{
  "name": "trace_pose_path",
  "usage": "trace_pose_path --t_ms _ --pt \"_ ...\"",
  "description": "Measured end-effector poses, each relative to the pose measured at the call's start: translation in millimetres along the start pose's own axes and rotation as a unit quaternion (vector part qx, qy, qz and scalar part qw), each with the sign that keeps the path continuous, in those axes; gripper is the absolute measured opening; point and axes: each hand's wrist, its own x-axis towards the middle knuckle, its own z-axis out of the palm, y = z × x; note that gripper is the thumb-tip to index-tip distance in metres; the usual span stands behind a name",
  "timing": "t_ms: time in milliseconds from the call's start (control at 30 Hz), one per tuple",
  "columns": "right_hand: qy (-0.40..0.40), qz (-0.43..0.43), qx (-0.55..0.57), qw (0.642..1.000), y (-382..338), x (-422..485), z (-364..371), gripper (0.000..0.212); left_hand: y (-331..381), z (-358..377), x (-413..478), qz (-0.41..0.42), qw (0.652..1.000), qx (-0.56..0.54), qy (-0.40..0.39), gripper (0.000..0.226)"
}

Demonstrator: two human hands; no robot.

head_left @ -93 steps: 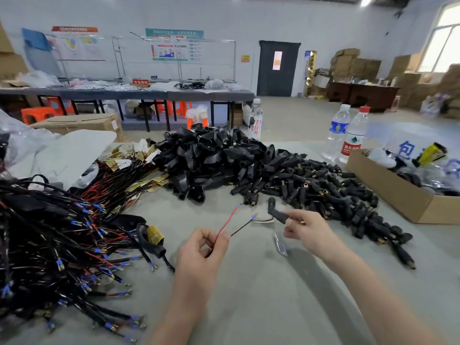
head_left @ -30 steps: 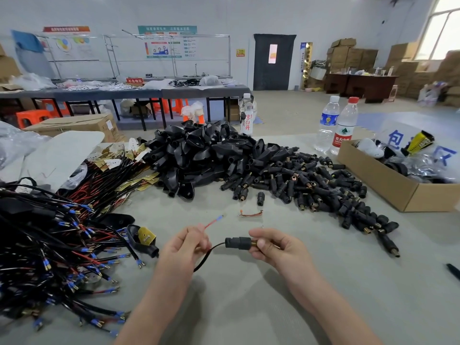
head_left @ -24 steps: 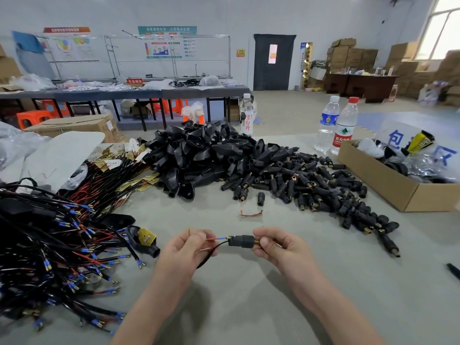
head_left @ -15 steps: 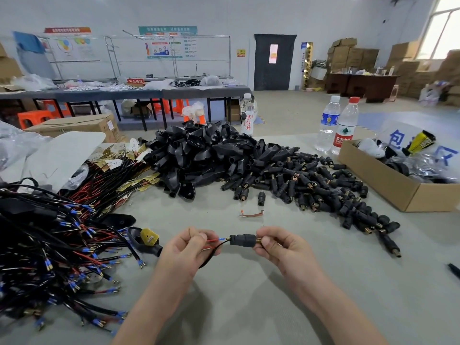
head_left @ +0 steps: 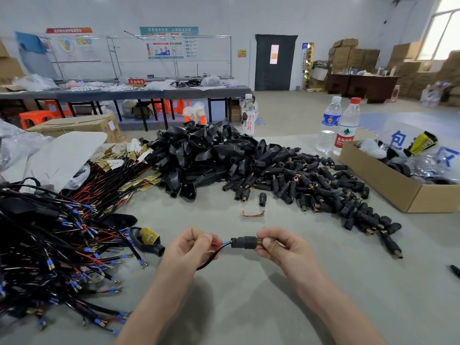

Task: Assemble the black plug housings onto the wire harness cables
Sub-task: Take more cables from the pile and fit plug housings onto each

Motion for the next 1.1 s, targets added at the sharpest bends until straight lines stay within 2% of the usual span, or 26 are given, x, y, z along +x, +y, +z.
trace_pose_path --t_ms 133,333,633,733,833,1000,1100 --pt "-0.002 -0.009 -0.018 1.0 -2 -2 2 0.039 -3 -1 1 0.015 1.0 0.011 0.012 0.024" --pt "0.009 -0.016 -0.038 0.999 -3 -5 7 0.037 -9 2 1 0.089 0.993 0.072 0.044 0.022" --pt "0.017 0.024 0.013 0.999 -2 -5 8 0.028 -10 7 -3 0.09 0.993 0.075 -0.002 0.027" --pt "0.006 0.029 0.014 0.999 -2 -6 11 0.026 -12 9 -6 0.089 0.986 0.133 -0.039 0.021" --pt "0.009 0.024 0.012 1.0 -3 -7 11 0.023 -13 8 -8 0.106 0.972 0.201 -0.061 0.029" --pt "0.014 0.02 0.01 1.0 -3 -7 11 0.025 -12 8 -7 0.106 0.987 0.115 -0.02 0.027" --pt "0.017 0.025 0.017 0.999 -3 -6 10 0.026 -13 6 -6 0.112 0.985 0.127 -0.015 0.02"
